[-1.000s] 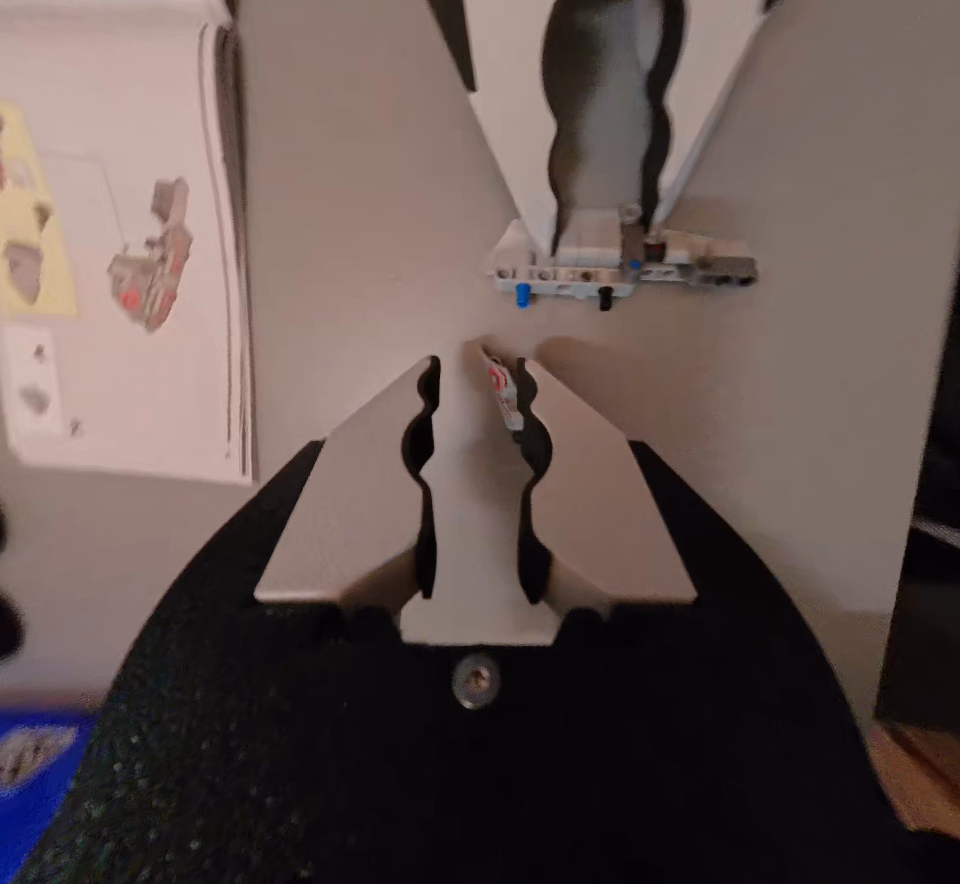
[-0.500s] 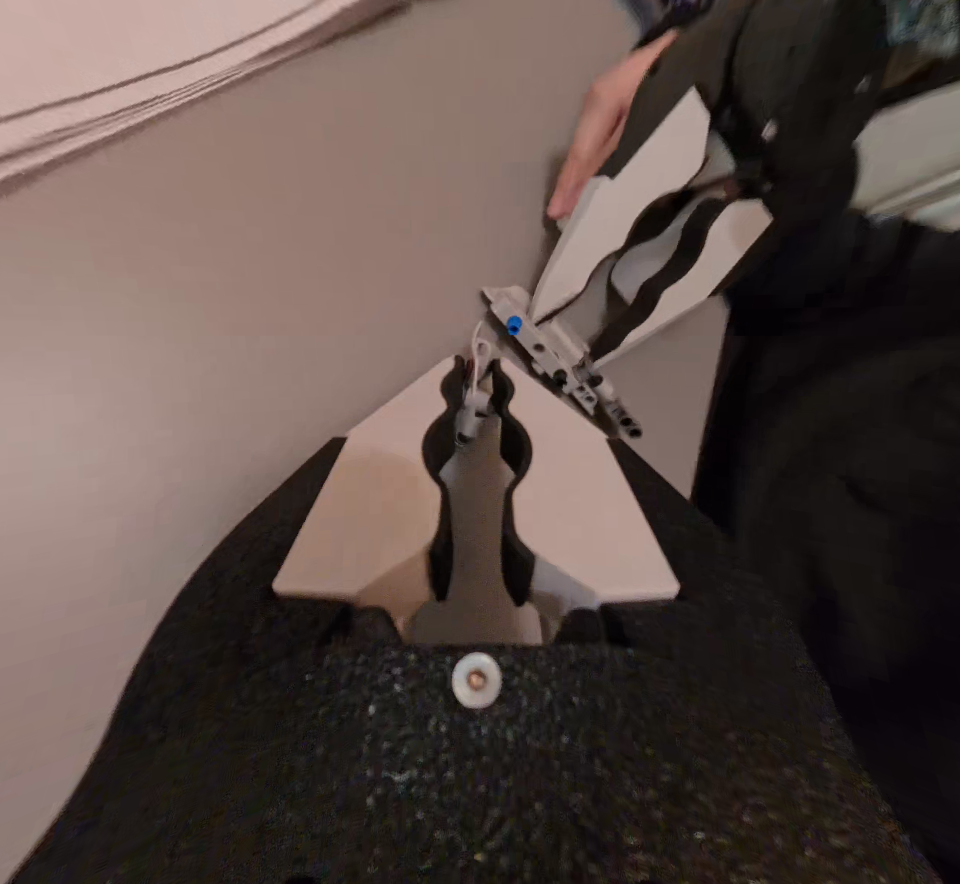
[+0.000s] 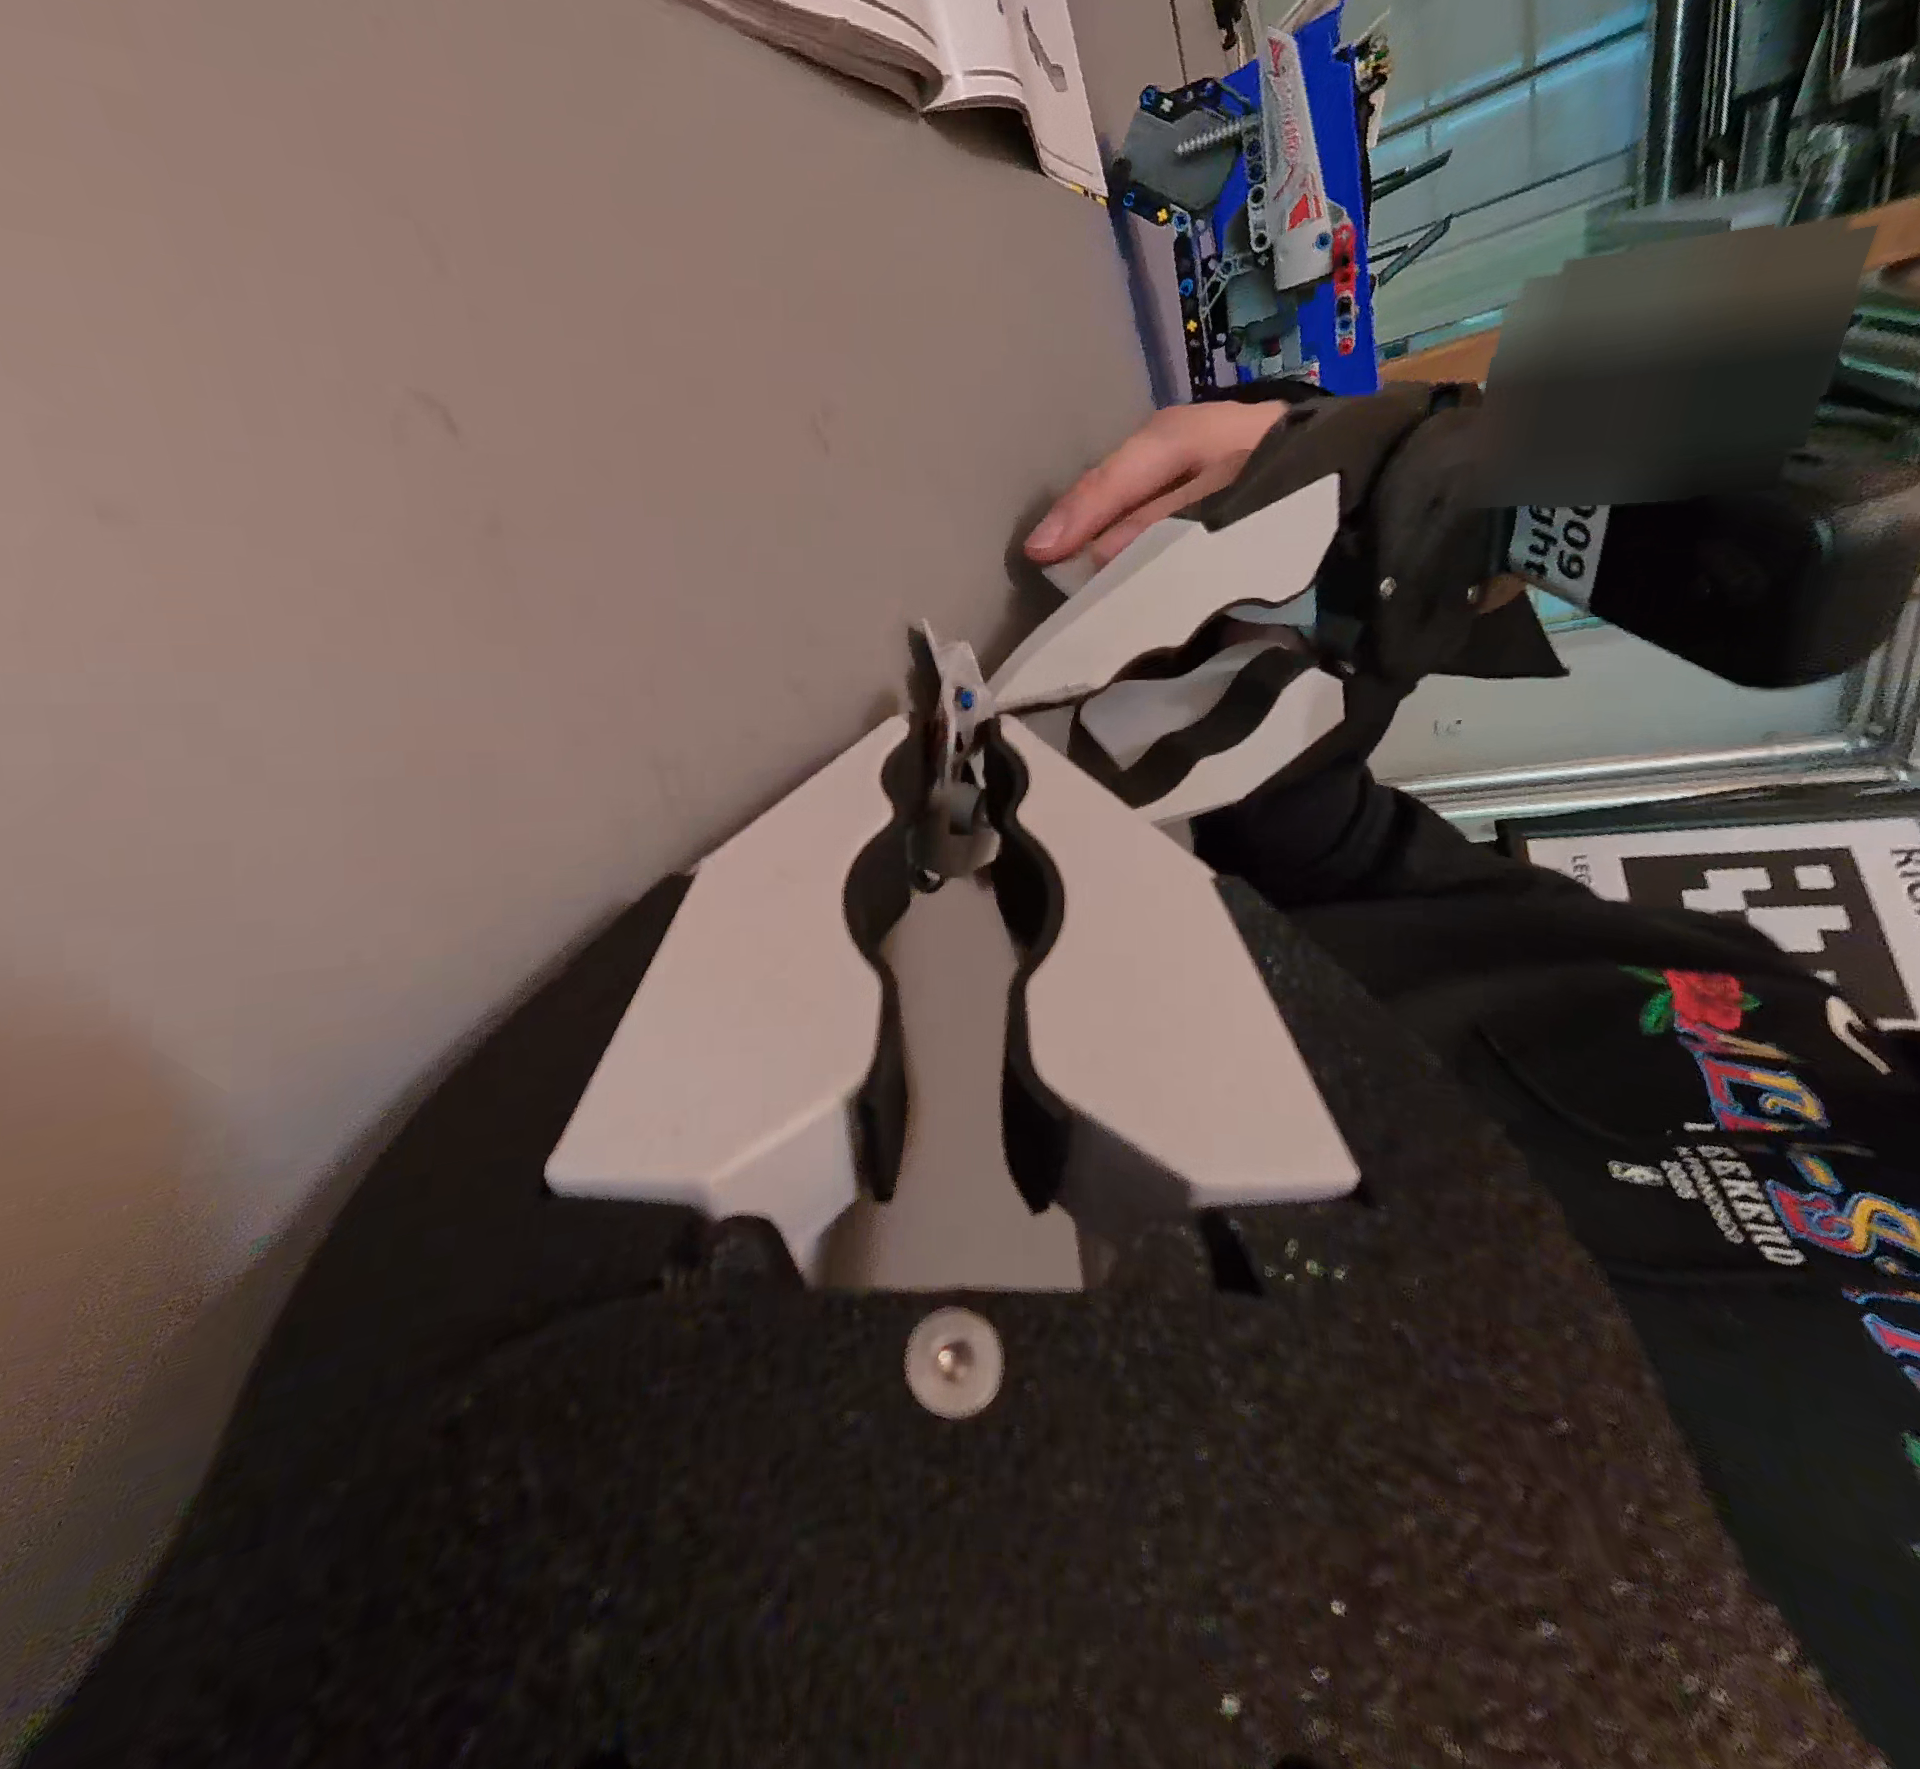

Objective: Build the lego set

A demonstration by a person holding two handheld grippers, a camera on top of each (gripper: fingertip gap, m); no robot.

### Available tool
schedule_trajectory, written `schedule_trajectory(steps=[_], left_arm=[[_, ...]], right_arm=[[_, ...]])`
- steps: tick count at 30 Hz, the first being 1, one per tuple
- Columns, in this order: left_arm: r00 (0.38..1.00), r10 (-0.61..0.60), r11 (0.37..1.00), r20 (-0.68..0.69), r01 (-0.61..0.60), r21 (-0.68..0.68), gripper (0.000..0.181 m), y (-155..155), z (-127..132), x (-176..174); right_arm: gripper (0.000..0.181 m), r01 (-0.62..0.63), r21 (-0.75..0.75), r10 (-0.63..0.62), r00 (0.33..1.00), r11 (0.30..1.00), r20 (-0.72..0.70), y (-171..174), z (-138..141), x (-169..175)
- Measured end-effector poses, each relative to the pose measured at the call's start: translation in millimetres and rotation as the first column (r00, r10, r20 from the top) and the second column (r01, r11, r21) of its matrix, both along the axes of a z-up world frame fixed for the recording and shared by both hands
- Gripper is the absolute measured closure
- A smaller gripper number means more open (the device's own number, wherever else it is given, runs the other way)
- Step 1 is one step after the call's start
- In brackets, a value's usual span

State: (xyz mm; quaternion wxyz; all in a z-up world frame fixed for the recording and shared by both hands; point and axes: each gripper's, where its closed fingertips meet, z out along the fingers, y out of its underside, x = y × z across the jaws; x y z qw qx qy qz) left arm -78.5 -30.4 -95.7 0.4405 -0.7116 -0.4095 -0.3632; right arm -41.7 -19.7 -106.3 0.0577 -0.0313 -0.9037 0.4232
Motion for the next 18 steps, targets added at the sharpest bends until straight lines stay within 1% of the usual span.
schedule_trajectory(steps=[2, 7, 12, 18], left_arm=[[0.999, 0.023, 0.999, 0.032, -0.022, -0.025, 0.174, 1.8, -2.2, -0.4], [0.995, 0.077, 0.992, 0.069, -0.069, -0.107, 0.174, 1.3, -7.9, -0.3], [0.984, 0.138, 0.986, 0.113, -0.125, -0.109, 0.174, -0.9, -7.5, 5.4], [0.968, 0.196, 0.98, 0.159, -0.189, -0.056, 0.174, -4.2, -5.4, 6.1]], right_arm=[[0.142, 0.018, -0.001, -0.018, 1.0, 1.0, -0.019, 0.4, 0.5, -2.9], [0.141, 0.021, -0.001, -0.021, 1.0, 1.0, 0.0, -0.1, -0.2, -3.1], [0.147, 0.01, 0.001, -0.01, 1.0, 1.0, -0.003, -1.7, -0.8, -0.1], [0.149, -0.005, 0.002, 0.005, 1.0, 1.0, 0.012, -4.5, -1.2, 5.8]])
